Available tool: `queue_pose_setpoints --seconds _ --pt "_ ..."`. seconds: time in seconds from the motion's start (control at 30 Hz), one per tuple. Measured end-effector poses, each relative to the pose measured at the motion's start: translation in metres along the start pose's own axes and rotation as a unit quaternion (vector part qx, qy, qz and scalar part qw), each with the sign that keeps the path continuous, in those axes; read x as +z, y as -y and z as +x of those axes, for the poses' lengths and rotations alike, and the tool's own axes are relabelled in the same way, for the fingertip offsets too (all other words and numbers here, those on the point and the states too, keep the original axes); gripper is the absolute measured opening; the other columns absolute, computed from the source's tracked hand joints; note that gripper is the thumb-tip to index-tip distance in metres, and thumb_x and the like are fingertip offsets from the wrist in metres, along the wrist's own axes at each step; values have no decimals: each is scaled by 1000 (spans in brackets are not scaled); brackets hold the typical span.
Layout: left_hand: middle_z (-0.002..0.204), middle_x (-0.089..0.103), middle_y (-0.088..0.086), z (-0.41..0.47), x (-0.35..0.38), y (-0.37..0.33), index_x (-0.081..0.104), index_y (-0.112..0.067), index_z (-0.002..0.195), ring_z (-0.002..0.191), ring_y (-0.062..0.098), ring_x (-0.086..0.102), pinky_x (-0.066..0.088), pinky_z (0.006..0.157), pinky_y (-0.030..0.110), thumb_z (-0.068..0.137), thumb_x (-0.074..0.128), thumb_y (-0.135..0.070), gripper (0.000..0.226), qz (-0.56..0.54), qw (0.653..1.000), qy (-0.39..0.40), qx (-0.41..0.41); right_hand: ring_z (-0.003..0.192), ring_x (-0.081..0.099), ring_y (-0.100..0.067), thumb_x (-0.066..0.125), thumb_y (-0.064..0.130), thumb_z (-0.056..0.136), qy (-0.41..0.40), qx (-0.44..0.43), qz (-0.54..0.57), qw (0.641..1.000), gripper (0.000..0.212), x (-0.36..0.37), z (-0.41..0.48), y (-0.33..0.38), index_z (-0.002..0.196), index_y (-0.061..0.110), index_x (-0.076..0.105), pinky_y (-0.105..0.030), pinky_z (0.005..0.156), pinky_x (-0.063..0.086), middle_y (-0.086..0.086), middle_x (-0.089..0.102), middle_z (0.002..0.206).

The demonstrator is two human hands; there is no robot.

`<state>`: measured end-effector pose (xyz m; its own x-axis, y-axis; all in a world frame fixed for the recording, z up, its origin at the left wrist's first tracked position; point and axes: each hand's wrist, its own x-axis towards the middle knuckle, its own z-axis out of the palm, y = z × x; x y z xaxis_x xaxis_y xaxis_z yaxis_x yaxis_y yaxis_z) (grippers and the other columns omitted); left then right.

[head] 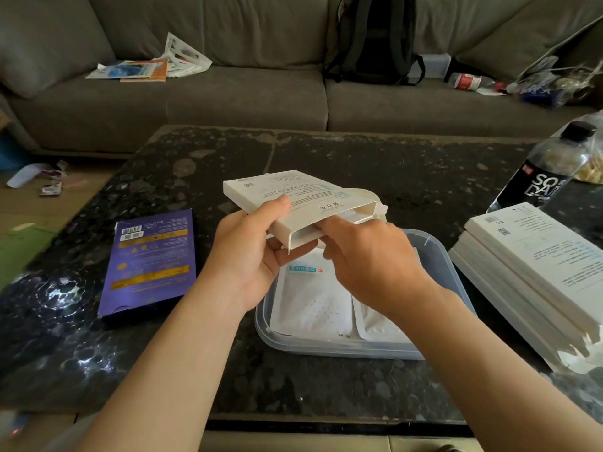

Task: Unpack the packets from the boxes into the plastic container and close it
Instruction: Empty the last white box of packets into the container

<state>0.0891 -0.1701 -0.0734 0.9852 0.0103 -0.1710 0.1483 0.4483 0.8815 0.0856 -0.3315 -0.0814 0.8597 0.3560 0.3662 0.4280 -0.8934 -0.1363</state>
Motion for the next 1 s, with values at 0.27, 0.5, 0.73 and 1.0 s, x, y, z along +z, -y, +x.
queue_pose_setpoints --seconds 0.27,0.5,0.73,1.0 --pt "112 80 2 1 -3 -2 68 -20 129 101 19 78 63 66 30 100 66 -18 29 3 1000 -22 -5 54 71 -28 76 14 84 -139 -24 15 990 6 2 -5 -5 89 11 78 -34 43 55 -11 78 86" --pt "102 81 6 2 -4 -7 67 -16 123 88 20 80 59 55 26 101 64 -14 22 -55 997 -59 -3 77 76 -33 68 12 84 -172 -54 102 978 11 -7 -8 -11 89 8 77 -35 44 58 -13 77 100" --pt "99 82 6 5 -8 -13 65 -15 124 90 18 80 63 64 31 102 62 -13 22 -93 993 -72 20 124 51 -18 81 9 82 -176 43 204 962 16 -22 -3 -22 93 18 75 -22 91 53 -7 53 132" --pt "102 81 6 8 -7 -12 64 -17 125 91 20 80 63 64 33 100 66 -10 26 -103 990 -96 28 99 73 -24 74 38 79 -194 174 509 821 20 -43 1 -34 90 21 71 -50 85 60 -1 76 99"
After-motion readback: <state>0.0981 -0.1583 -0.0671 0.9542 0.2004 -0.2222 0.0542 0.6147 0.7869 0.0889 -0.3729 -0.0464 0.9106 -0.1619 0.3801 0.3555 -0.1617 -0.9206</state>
